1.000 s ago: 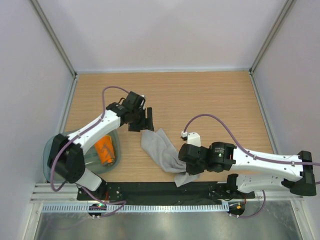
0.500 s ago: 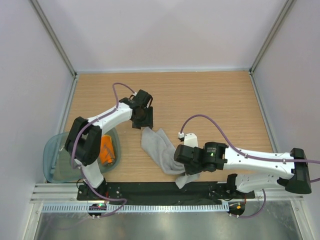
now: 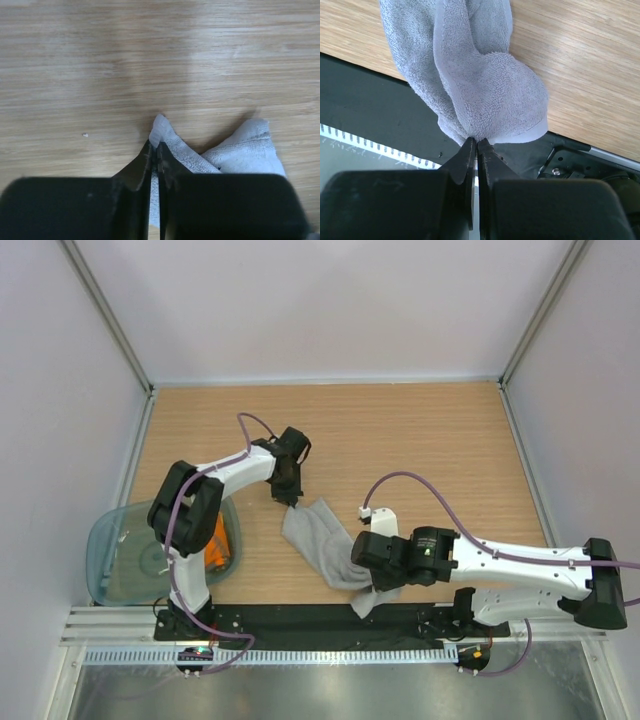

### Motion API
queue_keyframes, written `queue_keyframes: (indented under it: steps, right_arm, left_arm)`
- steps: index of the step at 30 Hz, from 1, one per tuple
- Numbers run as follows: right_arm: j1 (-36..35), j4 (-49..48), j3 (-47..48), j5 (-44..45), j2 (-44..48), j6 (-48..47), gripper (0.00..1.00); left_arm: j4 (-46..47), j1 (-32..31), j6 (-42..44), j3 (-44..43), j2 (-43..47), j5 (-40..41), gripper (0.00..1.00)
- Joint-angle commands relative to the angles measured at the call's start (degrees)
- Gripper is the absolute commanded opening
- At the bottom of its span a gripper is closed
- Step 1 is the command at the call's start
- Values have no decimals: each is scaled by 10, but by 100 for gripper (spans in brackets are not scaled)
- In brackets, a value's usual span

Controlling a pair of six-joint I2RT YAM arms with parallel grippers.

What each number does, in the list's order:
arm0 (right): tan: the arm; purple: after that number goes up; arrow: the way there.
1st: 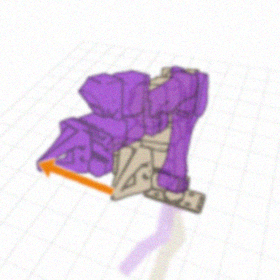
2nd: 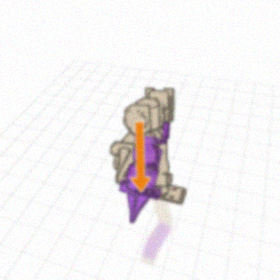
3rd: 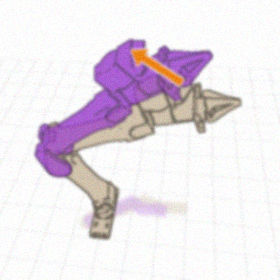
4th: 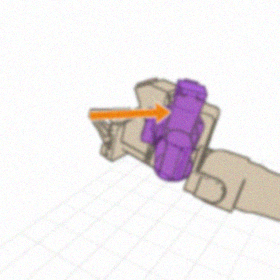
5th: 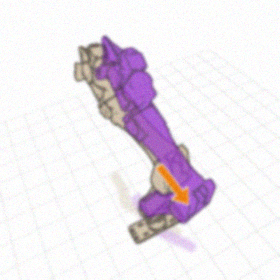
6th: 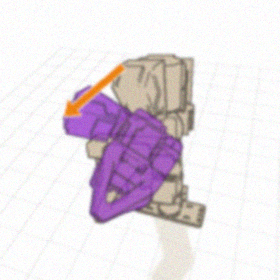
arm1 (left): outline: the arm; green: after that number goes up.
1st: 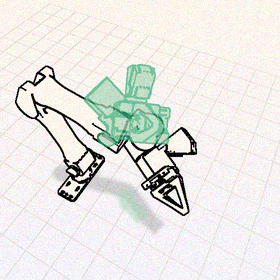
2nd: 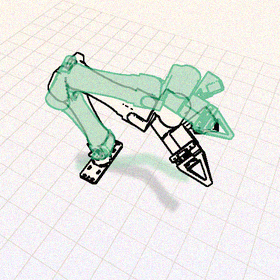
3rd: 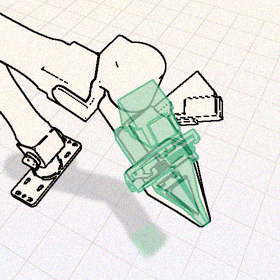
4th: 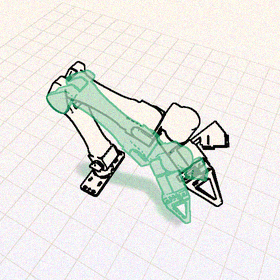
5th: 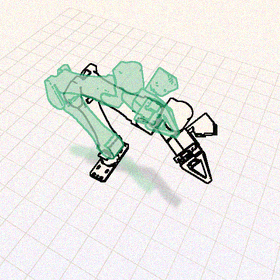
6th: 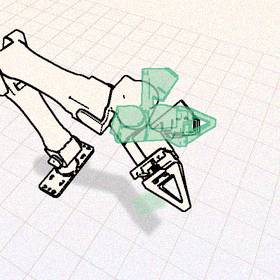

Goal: Roll the towels
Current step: Flatten the towel

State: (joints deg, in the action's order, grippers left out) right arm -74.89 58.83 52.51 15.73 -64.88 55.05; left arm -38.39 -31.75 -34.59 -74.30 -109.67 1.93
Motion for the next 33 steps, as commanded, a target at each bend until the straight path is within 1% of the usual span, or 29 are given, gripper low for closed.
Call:
queue_keyframes:
  steps: [1, 5, 9, 10, 12, 13, 15, 16, 17, 19, 20, 22, 24, 26, 27, 29, 30, 31, 32, 33]
  right_arm:
    - [-2, -1, 0, 17, 31, 10, 1]
    - [-3, 25, 14, 43, 54, 15, 1]
    - [-3, 76, 57, 76, 85, 16, 1]
    - [-3, 96, 64, 81, 104, 16, 1]
    - [-3, 114, 77, 82, 128, 19, 1]
    - [-3, 129, 80, 80, 140, 22, 1]
    - [-3, 143, 87, 78, 186, 30, 1]
    - [-3, 154, 90, 79, 206, 31, 1]
    - [-3, 159, 96, 77, 237, 32, 1]
    - [-3, 168, 103, 79, 267, 38, 1]
    - [-3, 169, 112, 90, 279, 42, 1]
    - [-3, 172, 120, 105, 298, 53, 1]
    - [-2, 175, 134, 148, 280, 60, 1]
    - [-3, 180, 150, 186, 250, 70, 5]
    - [-3, 183, 153, 225, 216, 72, 7]
    - [0, 183, 161, 264, 181, 65, 16]
    - [26, 178, 164, 285, 159, 58, 18]
    - [53, 163, 165, 274, 127, 12, 18]
    - [98, 138, 150, 245, 113, -25, 18]
    - [198, 68, 133, 158, 106, -61, 16]
  left_arm:
    - [2, 3, -2, -5, 32, 10, 0]
    - [-28, 2, -3, -4, 85, 18, 0]
    - [-52, -3, 10, 13, 179, 4, 0]
    - [-54, -6, 14, 20, 232, -3, 0]
    - [-63, -13, 22, 49, 293, -33, 0]
    - [-67, -16, 26, 57, 351, -39, 0]
    - [-91, -21, 26, 70, 413, -56, 0]
    - [-98, -24, 23, 72, 469, -63, 0]
    - [-118, -24, 23, 70, 493, -71, 0]
    - [-139, -26, 18, 61, 537, -82, 0]
    - [-164, -26, 15, 48, 565, -78, 0]
    - [-188, -26, 8, 24, 579, -69, 0]
    - [-211, -26, -7, 11, 576, -63, 0]
    - [-204, -26, -21, 7, 564, -64, 0]
    - [-200, -26, -27, 8, 548, -59, 0]
    - [-188, -26, -30, 11, 523, -40, 0]
    - [-187, -26, -30, 11, 491, -35, 0]
    - [-176, -26, -29, 11, 475, -34, 0]
    - [-168, -25, -26, 13, 458, -39, 0]
    - [-158, -24, -20, 16, 426, -40, 0]
